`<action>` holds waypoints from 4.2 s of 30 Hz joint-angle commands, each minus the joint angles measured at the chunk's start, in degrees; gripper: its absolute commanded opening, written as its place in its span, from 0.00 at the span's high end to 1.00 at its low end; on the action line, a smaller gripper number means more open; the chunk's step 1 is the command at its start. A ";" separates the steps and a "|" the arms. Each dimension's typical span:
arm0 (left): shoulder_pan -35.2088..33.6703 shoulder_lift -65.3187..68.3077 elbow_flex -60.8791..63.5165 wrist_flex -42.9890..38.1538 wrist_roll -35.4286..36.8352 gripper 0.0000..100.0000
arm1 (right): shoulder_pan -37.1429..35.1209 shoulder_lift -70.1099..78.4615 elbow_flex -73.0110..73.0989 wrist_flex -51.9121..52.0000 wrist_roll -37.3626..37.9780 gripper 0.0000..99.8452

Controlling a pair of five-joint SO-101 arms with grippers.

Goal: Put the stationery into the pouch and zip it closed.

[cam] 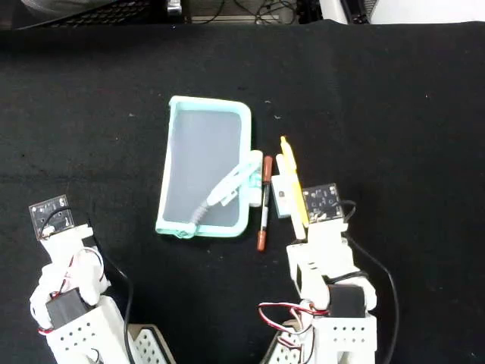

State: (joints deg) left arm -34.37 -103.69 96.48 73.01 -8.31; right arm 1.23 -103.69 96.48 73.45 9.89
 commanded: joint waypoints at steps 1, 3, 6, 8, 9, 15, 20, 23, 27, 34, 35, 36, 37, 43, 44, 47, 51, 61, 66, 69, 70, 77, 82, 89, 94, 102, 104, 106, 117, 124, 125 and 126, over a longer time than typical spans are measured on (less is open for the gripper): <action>0.57 -0.44 0.84 -0.09 -0.26 0.96 | 0.53 -2.51 0.13 0.18 -0.35 0.99; 0.57 -0.44 0.84 -0.09 -0.26 0.96 | 0.53 -2.51 0.13 0.18 -0.35 0.99; 0.57 -0.44 0.84 -0.09 -0.26 0.96 | 0.53 -2.51 0.13 0.18 -0.35 0.99; 0.57 -0.44 0.84 -0.09 -0.26 0.96 | 0.53 -2.51 0.13 0.18 -0.35 0.99; 0.57 -0.44 0.84 -0.09 -0.26 0.96 | 0.53 -2.51 0.13 0.18 -0.35 0.99; 0.57 -0.44 0.84 -0.09 -0.26 0.96 | 0.53 -2.51 0.13 0.18 -0.35 0.99; 0.57 -0.44 0.84 -0.09 -0.26 0.96 | 0.53 -2.51 0.13 0.18 -0.35 0.99; 0.57 -0.44 0.84 -0.09 -0.26 0.96 | 0.53 -2.51 0.13 0.18 -0.35 0.99; 0.57 -0.44 0.84 -0.09 -0.26 0.96 | 0.53 -2.51 0.13 0.18 -0.35 0.99; 0.57 -0.44 0.84 -0.09 -0.26 0.96 | 0.53 -2.51 0.13 0.18 -0.35 0.99; 0.57 -0.44 0.84 -0.09 -0.26 0.96 | 0.53 -2.51 0.13 0.18 -0.35 0.99; 0.57 -0.44 0.84 -0.09 -0.26 0.96 | 0.53 -2.51 0.13 0.18 -0.35 0.99; 0.57 -0.44 0.84 -0.09 -0.26 0.96 | 0.53 -2.51 0.13 0.18 -0.35 0.99; 3.65 -0.44 0.84 -0.09 -0.44 0.96 | 0.35 -2.51 0.13 0.18 -0.35 0.99; 4.53 -0.44 0.84 -0.09 -0.35 0.96 | 0.18 -2.51 0.13 0.18 -0.35 0.99; 8.31 -0.44 0.84 -0.09 -0.35 0.96 | -2.90 -2.51 0.13 0.18 -0.35 0.99; 17.89 -0.44 0.84 -0.09 -0.26 0.96 | -9.05 -2.51 0.13 0.18 -0.35 0.99; 29.23 -0.44 0.84 -0.09 -0.26 0.96 | -23.56 -2.59 0.13 -3.78 0.00 0.99; 29.14 -0.44 0.84 -0.09 -0.26 0.96 | -30.42 -2.59 -0.13 -15.12 0.35 0.98; 28.44 -0.44 0.84 -0.09 -0.35 0.96 | -34.11 -2.59 -0.04 -21.80 9.05 0.98; 27.38 -0.44 0.84 -0.09 -0.44 0.96 | -35.08 -2.59 -0.04 -24.18 13.27 0.98; 15.43 -0.44 0.84 -0.09 -0.26 0.96 | -37.01 -1.89 -5.23 -29.27 18.55 0.85; 12.97 -0.44 0.84 -0.09 -0.26 0.96 | -37.01 3.82 -17.36 -24.44 16.97 0.79; 12.97 -0.44 0.84 -0.09 -0.26 0.96 | -41.49 32.66 -31.69 -24.35 15.65 0.81; 12.97 -0.44 0.84 -0.09 -0.26 0.96 | -43.52 55.87 -33.98 -29.01 14.59 0.81; 12.97 -0.44 0.84 -0.09 -0.26 0.96 | -43.52 83.56 -50.33 -35.78 -6.95 0.81; 12.97 -0.44 0.84 -0.09 -0.26 0.96 | -43.43 89.45 -54.90 -35.60 -9.76 0.81; 12.97 -0.44 0.84 -0.09 -0.26 0.96 | -43.34 95.16 -58.15 -35.60 -11.60 0.81; 12.79 -0.44 0.84 -0.09 -0.26 0.96 | -41.14 105.10 -70.11 -13.01 -10.11 0.81; 12.79 -0.44 0.84 -0.09 -0.26 0.96 | -40.88 98.51 -69.58 -1.41 12.13 0.81; 12.79 -0.44 0.84 -0.09 -0.26 0.96 | -40.88 97.45 -68.97 -0.53 14.51 0.81; 12.79 -0.44 0.84 -0.09 -0.26 0.96 | -40.88 96.31 -68.35 0.26 16.35 0.81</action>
State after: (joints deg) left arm -20.84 -103.69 96.48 73.01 -8.31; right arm -40.53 -2.86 27.82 70.99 19.38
